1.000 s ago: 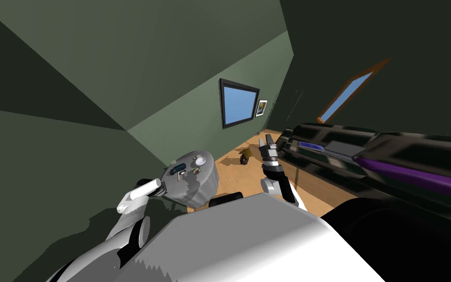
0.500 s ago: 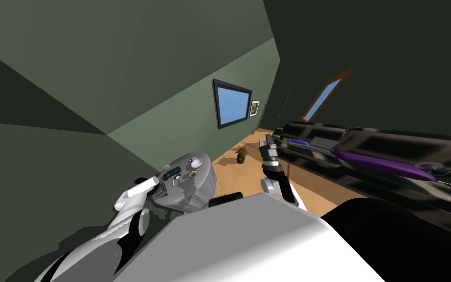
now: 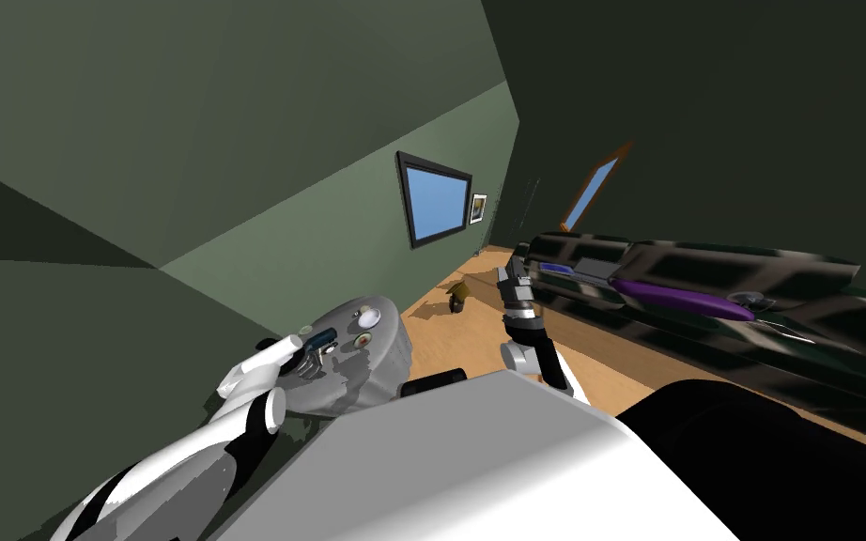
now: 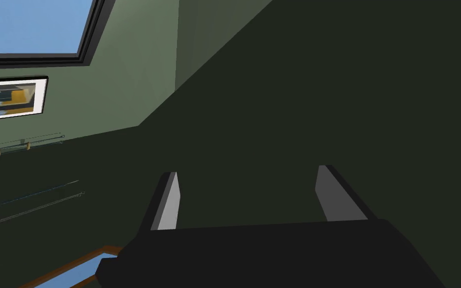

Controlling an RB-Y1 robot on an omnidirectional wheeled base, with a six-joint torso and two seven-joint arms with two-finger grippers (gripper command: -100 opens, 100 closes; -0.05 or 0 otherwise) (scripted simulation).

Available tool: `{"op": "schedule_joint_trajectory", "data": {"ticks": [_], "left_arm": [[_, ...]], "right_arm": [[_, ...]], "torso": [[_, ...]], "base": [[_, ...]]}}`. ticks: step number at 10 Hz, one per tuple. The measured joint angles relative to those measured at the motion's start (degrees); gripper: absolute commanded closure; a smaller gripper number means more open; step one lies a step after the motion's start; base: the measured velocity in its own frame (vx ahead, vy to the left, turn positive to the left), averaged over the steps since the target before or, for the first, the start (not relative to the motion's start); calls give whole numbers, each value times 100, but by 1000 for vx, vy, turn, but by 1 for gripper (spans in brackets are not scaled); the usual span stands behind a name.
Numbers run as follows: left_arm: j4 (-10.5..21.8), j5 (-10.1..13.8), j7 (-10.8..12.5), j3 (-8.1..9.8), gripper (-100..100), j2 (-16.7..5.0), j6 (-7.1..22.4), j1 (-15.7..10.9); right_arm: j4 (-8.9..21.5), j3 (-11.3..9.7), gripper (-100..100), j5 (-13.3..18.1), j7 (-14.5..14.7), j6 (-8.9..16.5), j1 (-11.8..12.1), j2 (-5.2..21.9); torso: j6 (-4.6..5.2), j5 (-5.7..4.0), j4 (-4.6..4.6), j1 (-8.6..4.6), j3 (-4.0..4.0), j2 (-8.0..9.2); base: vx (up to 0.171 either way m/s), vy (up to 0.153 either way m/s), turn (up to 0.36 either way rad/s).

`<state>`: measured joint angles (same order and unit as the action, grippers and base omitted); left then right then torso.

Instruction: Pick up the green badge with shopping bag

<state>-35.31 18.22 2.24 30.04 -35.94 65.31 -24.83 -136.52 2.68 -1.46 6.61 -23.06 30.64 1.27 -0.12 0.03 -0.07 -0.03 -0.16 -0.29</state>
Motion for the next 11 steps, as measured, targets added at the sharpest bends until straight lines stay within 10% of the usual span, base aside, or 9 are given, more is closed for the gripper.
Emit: {"op": "schedule_joint_trajectory", "data": {"ticks": [11], "left_arm": [[1293,331,33,279,-100,-383,1035,-856]], "right_arm": [[0,0,0,0,0,0,0,0]], "torso": [[1,-1,-1,-4,-3,-6]], "base": [[23,-14,-121]]}}
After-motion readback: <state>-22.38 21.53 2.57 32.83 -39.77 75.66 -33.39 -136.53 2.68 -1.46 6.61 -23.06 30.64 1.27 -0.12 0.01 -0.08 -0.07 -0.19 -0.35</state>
